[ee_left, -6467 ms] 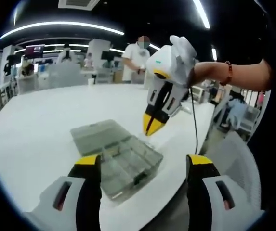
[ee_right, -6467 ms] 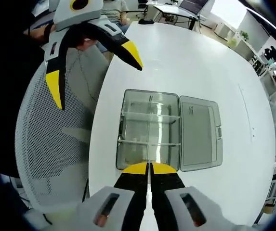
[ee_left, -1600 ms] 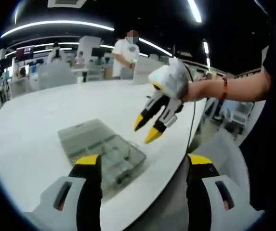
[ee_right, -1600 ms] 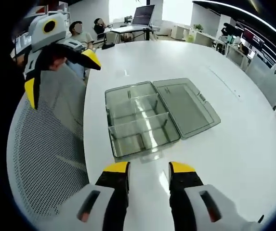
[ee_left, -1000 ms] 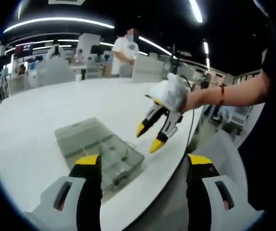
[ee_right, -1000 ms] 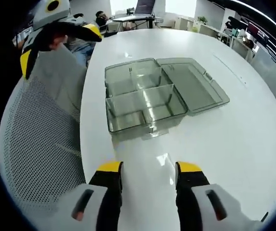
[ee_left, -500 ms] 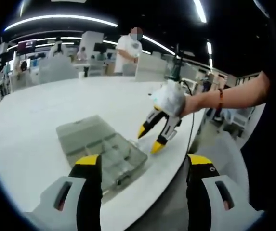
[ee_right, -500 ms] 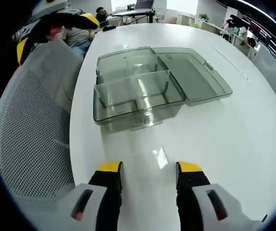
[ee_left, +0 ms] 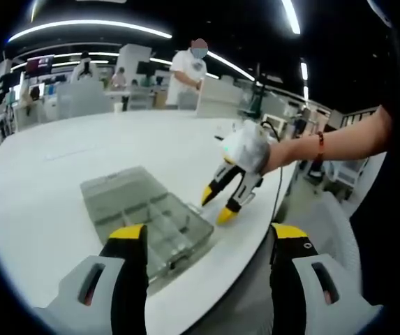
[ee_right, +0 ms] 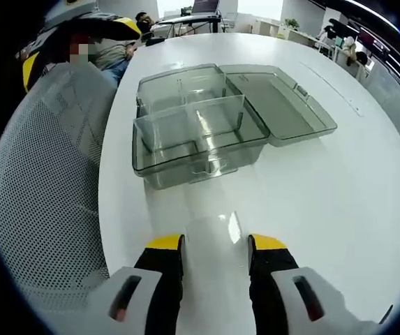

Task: Insert the divider into the dual guide fixture by aligning both edges with the guide slots and pushing it downward to the bottom, including one-sided entry, uneven engagement, binding, and posture correction.

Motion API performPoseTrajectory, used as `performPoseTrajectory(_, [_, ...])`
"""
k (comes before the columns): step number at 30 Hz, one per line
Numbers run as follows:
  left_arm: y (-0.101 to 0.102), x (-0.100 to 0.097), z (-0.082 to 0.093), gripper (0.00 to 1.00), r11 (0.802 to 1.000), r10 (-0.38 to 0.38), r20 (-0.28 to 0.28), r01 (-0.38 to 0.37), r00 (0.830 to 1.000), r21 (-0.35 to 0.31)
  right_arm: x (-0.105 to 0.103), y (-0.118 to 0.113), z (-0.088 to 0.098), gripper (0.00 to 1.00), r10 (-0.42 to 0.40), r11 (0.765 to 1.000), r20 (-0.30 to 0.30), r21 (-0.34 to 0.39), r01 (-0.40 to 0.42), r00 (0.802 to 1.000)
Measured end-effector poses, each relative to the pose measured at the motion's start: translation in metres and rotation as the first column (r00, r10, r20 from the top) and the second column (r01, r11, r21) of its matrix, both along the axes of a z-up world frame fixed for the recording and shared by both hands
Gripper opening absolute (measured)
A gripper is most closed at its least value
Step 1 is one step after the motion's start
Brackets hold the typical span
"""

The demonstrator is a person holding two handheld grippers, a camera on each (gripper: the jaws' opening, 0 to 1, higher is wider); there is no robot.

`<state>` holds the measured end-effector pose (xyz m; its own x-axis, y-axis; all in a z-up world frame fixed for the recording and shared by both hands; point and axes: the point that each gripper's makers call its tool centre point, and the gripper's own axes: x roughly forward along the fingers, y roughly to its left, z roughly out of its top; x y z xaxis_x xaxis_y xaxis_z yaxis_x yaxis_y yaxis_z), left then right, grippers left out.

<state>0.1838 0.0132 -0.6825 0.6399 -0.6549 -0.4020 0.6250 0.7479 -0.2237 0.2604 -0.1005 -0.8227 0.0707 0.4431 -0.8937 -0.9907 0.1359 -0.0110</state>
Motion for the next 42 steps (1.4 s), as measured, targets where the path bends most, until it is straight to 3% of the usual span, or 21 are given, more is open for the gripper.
performPoseTrajectory(17, [0.001, -0.001, 0.003, 0.69, 1.000, -0.009, 0.014, 0.009, 1.000, -0.001, -0.005, -0.006, 0.001, 0.27, -0.062, 0.998, -0.004, -0.032, 0.062, 0.998])
performPoseTrajectory(26, [-0.003, 0.003, 0.004, 0.69, 1.000, -0.008, 0.014, 0.008, 1.000, -0.018, -0.001, -0.010, 0.009, 0.27, -0.109, 0.994, 0.008, 0.004, 0.109, 0.994])
performPoseTrajectory(42, [-0.007, 0.009, 0.010, 0.68, 0.999, -0.012, 0.027, 0.013, 1.000, -0.039, 0.006, 0.000, 0.039, 0.27, -0.191, 0.978, 0.065, 0.098, 0.184, 0.980])
